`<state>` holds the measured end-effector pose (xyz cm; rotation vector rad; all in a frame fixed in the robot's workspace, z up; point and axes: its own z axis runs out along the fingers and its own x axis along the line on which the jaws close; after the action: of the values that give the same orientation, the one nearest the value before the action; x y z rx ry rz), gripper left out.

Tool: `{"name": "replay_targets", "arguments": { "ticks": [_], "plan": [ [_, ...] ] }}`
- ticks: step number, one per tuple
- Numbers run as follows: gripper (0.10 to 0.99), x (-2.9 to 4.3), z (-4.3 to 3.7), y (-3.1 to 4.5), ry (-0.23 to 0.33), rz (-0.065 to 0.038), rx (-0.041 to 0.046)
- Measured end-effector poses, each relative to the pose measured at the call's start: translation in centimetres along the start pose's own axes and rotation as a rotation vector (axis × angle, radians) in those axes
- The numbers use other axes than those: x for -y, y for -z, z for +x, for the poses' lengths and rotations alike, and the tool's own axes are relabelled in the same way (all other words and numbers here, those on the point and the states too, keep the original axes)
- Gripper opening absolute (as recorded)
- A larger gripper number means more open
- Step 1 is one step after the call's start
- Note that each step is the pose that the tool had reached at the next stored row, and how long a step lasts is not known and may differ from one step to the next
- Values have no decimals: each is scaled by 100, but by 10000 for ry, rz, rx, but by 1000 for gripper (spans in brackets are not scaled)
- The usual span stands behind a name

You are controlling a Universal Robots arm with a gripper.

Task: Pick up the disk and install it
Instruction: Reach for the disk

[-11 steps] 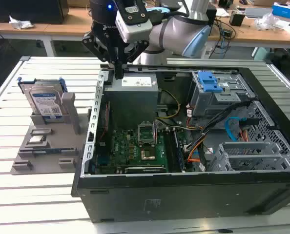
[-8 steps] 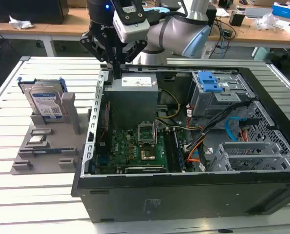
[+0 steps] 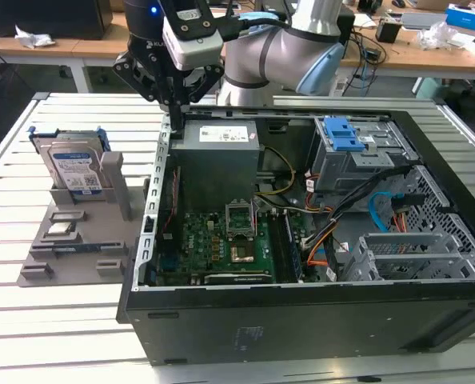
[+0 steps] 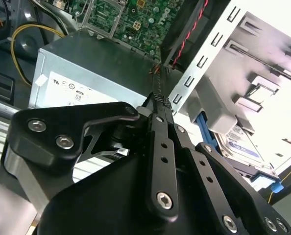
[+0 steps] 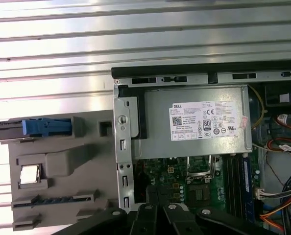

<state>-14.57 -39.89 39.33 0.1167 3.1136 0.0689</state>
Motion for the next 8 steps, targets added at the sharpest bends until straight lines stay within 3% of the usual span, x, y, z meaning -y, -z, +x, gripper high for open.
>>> {"name": "replay_targets", "arguments": {
  "ticks": [8],
  "plan": [
    [106,11,148,4,0,1,-1]
  ]
}}
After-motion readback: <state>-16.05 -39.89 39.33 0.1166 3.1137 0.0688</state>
